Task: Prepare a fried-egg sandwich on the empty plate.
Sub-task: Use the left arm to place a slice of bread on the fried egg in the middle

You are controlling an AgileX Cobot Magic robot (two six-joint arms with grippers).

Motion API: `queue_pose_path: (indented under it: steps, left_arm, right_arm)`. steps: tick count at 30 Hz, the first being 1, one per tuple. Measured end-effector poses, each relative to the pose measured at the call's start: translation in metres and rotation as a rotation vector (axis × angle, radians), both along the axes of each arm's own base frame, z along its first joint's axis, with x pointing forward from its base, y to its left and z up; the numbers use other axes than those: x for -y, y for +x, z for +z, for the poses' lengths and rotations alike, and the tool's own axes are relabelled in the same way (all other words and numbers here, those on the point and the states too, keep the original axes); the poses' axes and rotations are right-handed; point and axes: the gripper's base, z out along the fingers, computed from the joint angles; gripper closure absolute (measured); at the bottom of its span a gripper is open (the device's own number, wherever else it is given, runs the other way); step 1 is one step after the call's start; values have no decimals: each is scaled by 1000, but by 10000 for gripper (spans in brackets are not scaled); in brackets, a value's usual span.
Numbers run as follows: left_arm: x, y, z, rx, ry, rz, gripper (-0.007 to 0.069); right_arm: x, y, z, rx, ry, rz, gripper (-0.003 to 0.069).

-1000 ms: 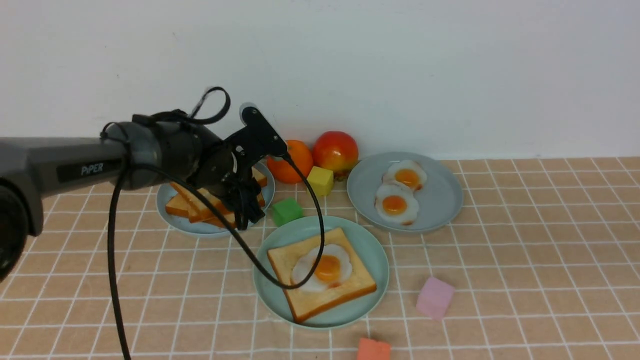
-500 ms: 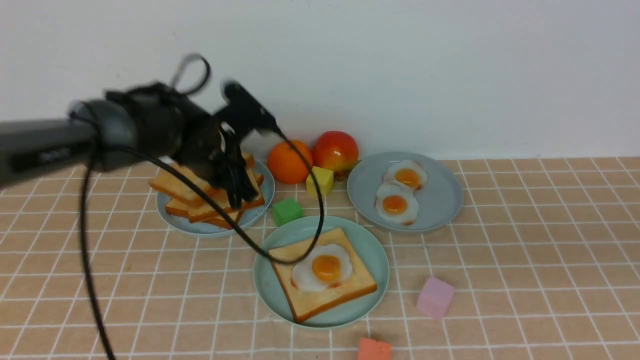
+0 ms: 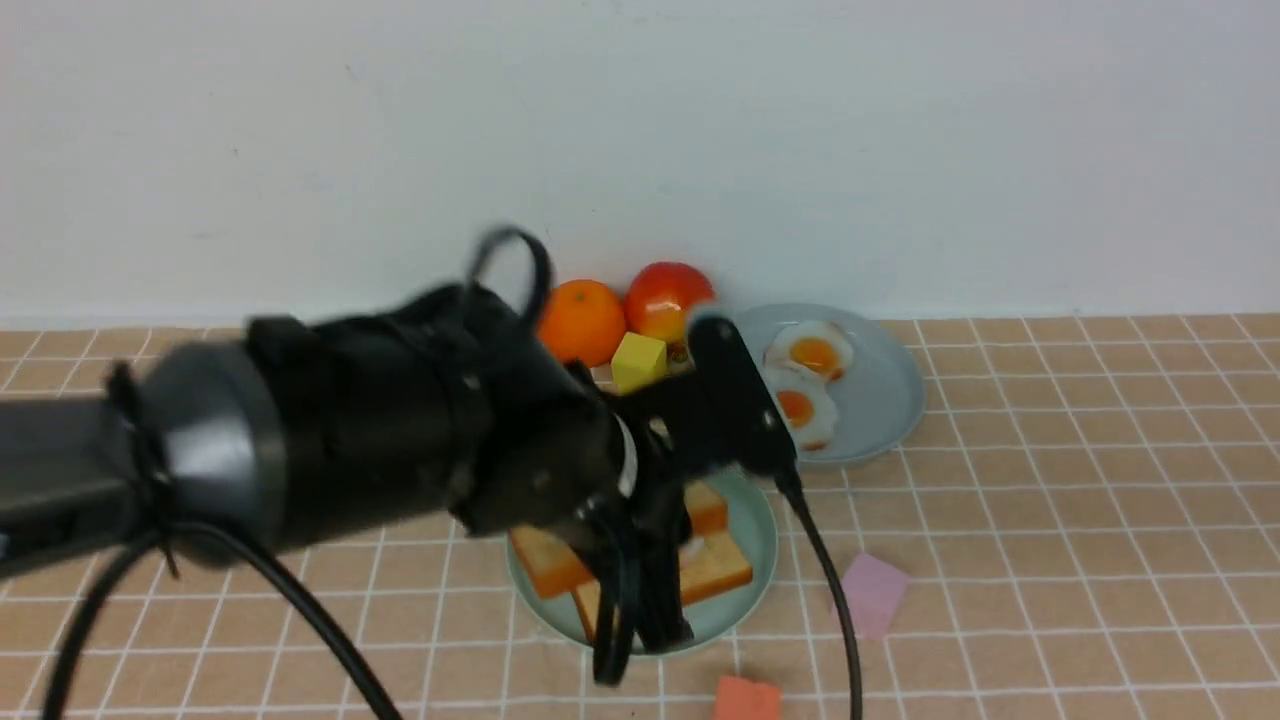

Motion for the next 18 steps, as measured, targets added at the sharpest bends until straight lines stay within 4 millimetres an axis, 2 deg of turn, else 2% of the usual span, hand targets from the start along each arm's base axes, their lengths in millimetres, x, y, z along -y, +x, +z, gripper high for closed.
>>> queue_pose_path:
  steps: [8, 18]
  left_arm:
    - [10, 10, -22, 40, 15, -55, 535]
    - [18, 18, -58, 14, 65, -90, 534]
  right_arm:
    - [-1, -15, 3, 12, 44, 29, 627]
    - [-3, -19, 3, -10, 65, 52, 627]
